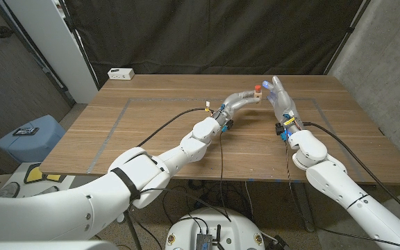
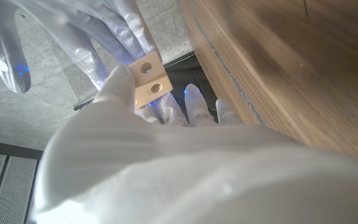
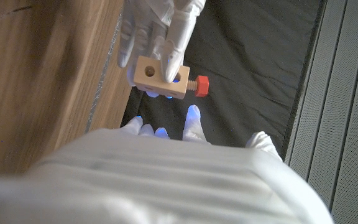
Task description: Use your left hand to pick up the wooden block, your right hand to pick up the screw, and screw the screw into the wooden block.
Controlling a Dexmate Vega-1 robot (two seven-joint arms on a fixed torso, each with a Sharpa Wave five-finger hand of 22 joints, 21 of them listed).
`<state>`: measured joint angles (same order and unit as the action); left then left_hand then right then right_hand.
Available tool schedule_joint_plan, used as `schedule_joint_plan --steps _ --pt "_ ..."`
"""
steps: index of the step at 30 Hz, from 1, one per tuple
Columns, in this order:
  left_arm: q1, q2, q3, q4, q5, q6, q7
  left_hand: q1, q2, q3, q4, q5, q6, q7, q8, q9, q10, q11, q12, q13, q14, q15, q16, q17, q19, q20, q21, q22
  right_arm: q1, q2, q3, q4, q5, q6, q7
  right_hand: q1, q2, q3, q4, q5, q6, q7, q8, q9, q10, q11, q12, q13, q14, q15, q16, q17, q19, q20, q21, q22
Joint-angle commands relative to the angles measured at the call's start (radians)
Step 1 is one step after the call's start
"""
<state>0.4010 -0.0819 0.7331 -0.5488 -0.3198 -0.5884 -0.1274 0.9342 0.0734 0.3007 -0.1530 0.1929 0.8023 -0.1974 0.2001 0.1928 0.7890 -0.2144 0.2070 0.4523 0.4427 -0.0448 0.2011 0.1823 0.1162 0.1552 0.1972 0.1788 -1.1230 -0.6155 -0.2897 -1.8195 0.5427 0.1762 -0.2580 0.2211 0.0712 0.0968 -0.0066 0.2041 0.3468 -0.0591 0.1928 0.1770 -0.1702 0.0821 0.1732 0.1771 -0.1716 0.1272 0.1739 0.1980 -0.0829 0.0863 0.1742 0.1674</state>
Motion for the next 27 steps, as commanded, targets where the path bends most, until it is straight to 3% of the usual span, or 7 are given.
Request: schedule_joint_plan --steps 1,13,27 --pt "0.026 0.024 0.004 -0.064 0.005 0.034 0.01 0.01 0.007 0.006 -0.004 0.006 0.013 -0.009 0.006 0.002 0.007 -0.004 0.005 0.004 0.005 -0.066 0.004 0.003 0.003 0.001 0.006 0.004 -0.012 -0.04 0.001 -0.047 -0.03 -0.061 -0.031 -0.009 0.004 0.003 0.01 0.003 0.015 0.007 0.003 0.0 -0.106 -0.003 0.001 0.003 -0.16 0.004 0.008 0.002 -0.004 0.011 0.006 0.003" --pt "0.043 0.042 0.007 -0.107 0.007 0.057 0.016 0.018 0.007 0.007 -0.007 0.007 0.016 -0.009 0.007 0.002 0.012 -0.005 0.007 0.005 0.005 -0.067 0.005 0.003 0.003 0.001 0.007 0.004 -0.037 -0.073 0.02 -0.108 -0.074 -0.117 -0.088 -0.016 0.006 0.002 0.012 0.005 0.029 0.012 0.004 0.001 -0.108 -0.001 0.007 0.003 -0.16 0.018 0.013 0.001 0.002 0.032 0.012 0.003" --pt "0.055 0.053 0.009 -0.135 0.009 0.068 0.021 0.031 0.008 0.01 -0.011 0.008 0.023 -0.007 0.01 0.002 0.018 -0.005 0.009 0.006 0.004 -0.072 0.005 0.004 0.004 -0.002 0.007 0.004 -0.043 -0.087 0.026 -0.129 -0.075 -0.153 -0.084 -0.018 0.009 0.003 0.012 0.006 0.041 0.017 0.005 0.001 -0.104 0.005 0.011 0.003 -0.159 0.021 0.016 0.001 0.005 0.037 0.013 0.003"
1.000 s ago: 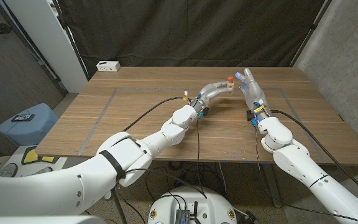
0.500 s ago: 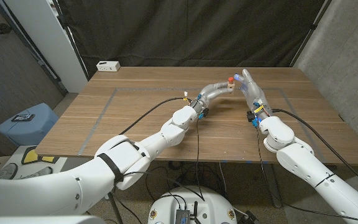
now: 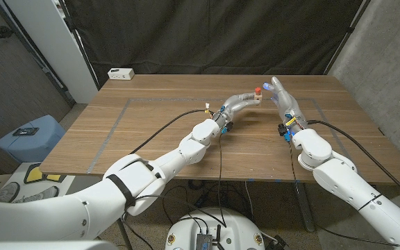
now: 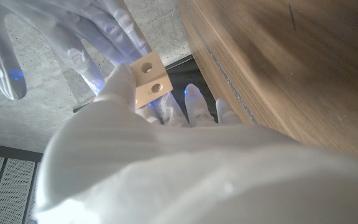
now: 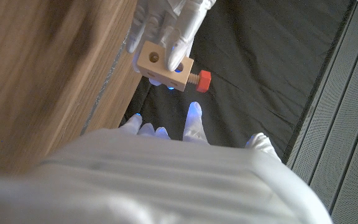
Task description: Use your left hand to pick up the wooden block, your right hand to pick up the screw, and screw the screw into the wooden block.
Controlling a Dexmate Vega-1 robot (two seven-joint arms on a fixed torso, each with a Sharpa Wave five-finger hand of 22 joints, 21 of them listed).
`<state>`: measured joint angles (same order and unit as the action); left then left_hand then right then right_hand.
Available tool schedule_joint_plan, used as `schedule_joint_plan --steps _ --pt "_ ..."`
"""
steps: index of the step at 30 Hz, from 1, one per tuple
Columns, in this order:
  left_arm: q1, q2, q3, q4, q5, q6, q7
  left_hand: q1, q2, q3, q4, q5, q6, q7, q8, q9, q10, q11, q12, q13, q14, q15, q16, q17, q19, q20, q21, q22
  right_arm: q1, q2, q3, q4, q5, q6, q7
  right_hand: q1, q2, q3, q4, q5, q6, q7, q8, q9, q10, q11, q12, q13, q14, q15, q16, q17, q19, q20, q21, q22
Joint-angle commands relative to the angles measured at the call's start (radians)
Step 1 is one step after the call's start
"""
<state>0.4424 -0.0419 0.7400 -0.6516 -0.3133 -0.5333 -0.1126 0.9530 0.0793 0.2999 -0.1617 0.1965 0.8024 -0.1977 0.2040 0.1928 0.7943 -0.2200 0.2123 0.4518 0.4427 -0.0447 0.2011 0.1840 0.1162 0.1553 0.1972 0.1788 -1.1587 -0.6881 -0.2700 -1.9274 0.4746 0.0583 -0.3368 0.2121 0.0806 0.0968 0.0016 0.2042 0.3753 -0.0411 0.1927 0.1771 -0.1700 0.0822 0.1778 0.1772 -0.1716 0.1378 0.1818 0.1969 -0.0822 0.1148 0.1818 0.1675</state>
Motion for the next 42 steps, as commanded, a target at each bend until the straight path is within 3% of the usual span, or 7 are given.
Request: schedule_joint_plan --steps 1,20,42 --pt "0.015 0.014 0.003 -0.035 0.003 0.014 0.007 0.013 0.003 0.011 -0.001 0.005 0.023 -0.007 0.007 0.002 0.014 0.0 0.004 0.006 0.003 -0.072 0.005 0.002 0.004 -0.002 0.007 0.004 -0.007 -0.015 0.007 -0.02 -0.006 -0.034 -0.003 -0.009 0.0 0.003 0.004 0.006 0.013 -0.001 0.006 0.001 -0.104 0.004 0.007 0.003 -0.159 0.01 0.008 0.002 0.005 0.008 0.006 0.003" --pt "0.014 0.012 0.003 -0.032 -0.001 0.017 0.005 0.025 0.005 0.012 -0.002 0.006 0.025 -0.008 0.008 0.002 0.016 -0.001 0.005 0.008 0.002 -0.073 0.006 0.004 0.005 -0.002 0.007 0.004 -0.009 -0.019 0.005 -0.025 -0.007 -0.045 0.0 -0.013 0.006 0.004 0.004 0.007 0.045 0.002 0.012 0.002 -0.098 0.01 0.011 0.003 -0.158 0.014 0.011 0.001 0.006 0.011 0.007 0.003" --pt "-0.001 -0.007 -0.001 0.017 -0.01 0.003 -0.007 0.03 0.009 0.011 0.003 0.007 0.02 -0.008 0.006 0.002 0.017 0.0 0.005 0.011 0.002 -0.064 0.008 0.005 0.004 0.001 0.007 0.004 0.003 -0.015 -0.008 -0.019 -0.003 -0.053 0.01 -0.016 0.012 0.007 0.004 0.009 0.088 -0.007 0.02 0.003 -0.09 0.0 0.015 0.003 -0.158 0.01 0.013 0.001 0.006 0.014 0.007 0.003"
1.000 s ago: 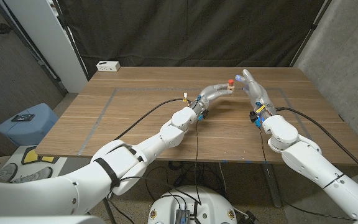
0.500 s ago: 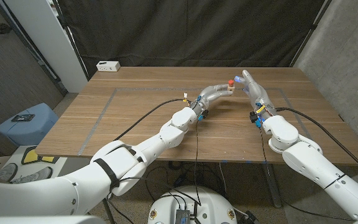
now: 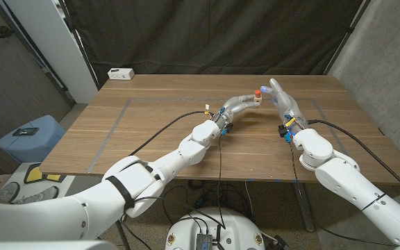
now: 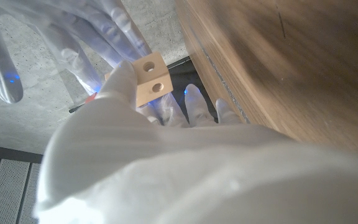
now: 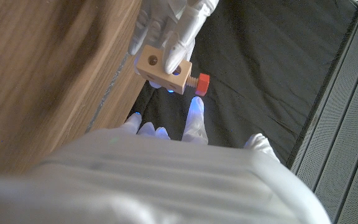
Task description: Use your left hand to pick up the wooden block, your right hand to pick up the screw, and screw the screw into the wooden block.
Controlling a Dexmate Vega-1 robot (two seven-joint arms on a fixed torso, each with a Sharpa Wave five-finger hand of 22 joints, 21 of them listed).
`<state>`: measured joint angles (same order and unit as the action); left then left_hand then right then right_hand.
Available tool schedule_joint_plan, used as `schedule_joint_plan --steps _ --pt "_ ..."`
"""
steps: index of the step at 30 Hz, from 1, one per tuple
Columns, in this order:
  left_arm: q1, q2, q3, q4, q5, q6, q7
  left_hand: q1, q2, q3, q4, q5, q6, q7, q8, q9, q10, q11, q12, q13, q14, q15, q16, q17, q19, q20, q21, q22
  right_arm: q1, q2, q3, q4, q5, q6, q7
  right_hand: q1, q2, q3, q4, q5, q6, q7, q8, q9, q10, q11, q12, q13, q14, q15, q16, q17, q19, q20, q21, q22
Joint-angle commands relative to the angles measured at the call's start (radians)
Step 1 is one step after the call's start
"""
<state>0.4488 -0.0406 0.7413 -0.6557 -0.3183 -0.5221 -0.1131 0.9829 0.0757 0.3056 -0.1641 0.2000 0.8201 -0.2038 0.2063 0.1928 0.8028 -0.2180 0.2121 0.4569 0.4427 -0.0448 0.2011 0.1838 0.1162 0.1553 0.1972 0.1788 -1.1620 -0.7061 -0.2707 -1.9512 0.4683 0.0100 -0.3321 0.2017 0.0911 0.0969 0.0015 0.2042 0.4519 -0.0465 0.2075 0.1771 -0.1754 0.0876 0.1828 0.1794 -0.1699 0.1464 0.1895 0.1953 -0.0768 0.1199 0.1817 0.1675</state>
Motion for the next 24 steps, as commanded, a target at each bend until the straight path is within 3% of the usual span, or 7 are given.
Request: schedule_joint_plan --steps 1,24 --pt "-0.008 -0.009 -0.003 0.022 -0.005 -0.009 -0.007 0.0 0.012 0.005 0.006 0.004 0.002 -0.001 0.004 0.002 0.009 -0.002 0.005 0.006 0.003 -0.064 0.008 0.005 0.004 0.001 0.007 0.004 0.007 0.003 -0.008 0.005 0.003 -0.005 0.005 -0.005 0.002 0.007 0.004 0.009 0.015 -0.002 0.006 0.003 -0.084 -0.006 0.01 0.001 -0.16 0.001 0.006 0.002 0.0 0.009 0.007 0.003" --pt "-0.006 -0.007 -0.005 0.019 -0.01 -0.004 -0.014 -0.012 0.015 0.002 0.015 0.003 -0.007 0.006 0.0 0.003 0.007 -0.002 0.005 0.008 0.006 -0.053 0.009 0.005 0.004 0.009 0.007 0.004 0.006 0.007 -0.016 0.001 -0.005 -0.003 -0.005 -0.007 0.005 0.01 0.002 0.01 0.05 -0.009 0.008 0.005 -0.076 -0.024 0.012 0.001 -0.156 -0.009 0.009 0.002 0.002 0.012 0.008 0.003"
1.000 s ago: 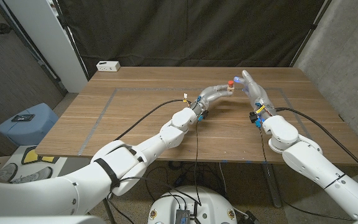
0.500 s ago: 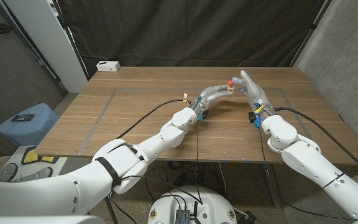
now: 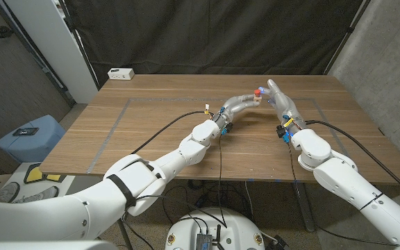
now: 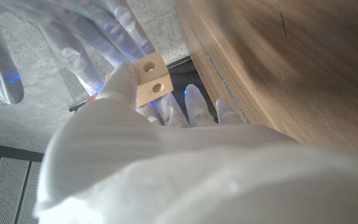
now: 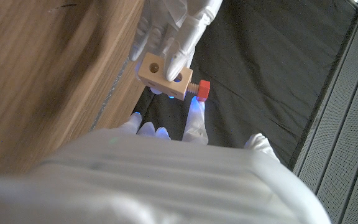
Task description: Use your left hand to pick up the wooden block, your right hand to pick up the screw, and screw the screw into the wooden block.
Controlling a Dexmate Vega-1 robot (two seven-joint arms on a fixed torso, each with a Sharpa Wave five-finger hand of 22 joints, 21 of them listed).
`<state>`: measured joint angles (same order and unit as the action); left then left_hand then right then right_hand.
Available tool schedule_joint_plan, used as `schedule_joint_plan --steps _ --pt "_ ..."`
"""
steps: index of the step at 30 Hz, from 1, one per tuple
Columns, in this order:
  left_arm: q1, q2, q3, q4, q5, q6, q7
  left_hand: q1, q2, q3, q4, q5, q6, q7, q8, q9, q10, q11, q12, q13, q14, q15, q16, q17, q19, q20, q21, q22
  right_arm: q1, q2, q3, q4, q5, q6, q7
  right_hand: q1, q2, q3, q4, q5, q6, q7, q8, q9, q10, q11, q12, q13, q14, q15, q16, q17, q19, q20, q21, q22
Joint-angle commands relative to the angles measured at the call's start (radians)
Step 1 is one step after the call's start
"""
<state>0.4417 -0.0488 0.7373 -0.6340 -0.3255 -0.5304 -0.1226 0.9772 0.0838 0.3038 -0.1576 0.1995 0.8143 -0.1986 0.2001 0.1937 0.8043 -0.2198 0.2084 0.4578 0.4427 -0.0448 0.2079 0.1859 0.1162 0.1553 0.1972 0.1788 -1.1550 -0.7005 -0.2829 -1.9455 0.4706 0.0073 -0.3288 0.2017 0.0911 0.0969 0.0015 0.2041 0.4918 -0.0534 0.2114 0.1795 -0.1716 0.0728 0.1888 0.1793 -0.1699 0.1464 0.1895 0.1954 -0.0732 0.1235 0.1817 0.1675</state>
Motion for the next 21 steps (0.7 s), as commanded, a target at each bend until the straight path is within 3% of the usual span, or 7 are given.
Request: schedule_joint_plan --steps 1,21 --pt "0.001 0.001 -0.001 -0.003 -0.003 0.005 -0.005 -0.005 0.007 0.004 0.008 0.003 -0.001 0.0 0.007 0.002 0.006 0.0 0.009 0.007 0.007 -0.054 0.002 0.002 0.005 0.008 0.008 0.005 -0.001 0.002 -0.003 -0.004 -0.008 0.0 -0.008 -0.007 0.005 0.01 0.002 0.01 0.011 -0.003 0.005 0.002 -0.079 -0.009 0.006 0.002 -0.156 -0.01 0.009 0.002 -0.001 0.009 0.009 0.003" --pt "0.004 -0.005 -0.013 0.003 -0.026 0.019 -0.019 -0.015 0.009 0.004 0.013 0.002 -0.001 0.01 0.006 0.003 0.005 0.001 0.009 0.009 0.012 -0.048 0.002 0.001 0.005 0.009 0.008 0.005 -0.012 -0.003 0.0 -0.024 -0.02 -0.01 -0.022 -0.008 0.007 0.012 0.0 0.01 0.038 -0.009 0.005 0.003 -0.074 -0.042 0.006 0.002 -0.154 -0.024 0.01 0.002 0.003 0.013 0.01 0.003"
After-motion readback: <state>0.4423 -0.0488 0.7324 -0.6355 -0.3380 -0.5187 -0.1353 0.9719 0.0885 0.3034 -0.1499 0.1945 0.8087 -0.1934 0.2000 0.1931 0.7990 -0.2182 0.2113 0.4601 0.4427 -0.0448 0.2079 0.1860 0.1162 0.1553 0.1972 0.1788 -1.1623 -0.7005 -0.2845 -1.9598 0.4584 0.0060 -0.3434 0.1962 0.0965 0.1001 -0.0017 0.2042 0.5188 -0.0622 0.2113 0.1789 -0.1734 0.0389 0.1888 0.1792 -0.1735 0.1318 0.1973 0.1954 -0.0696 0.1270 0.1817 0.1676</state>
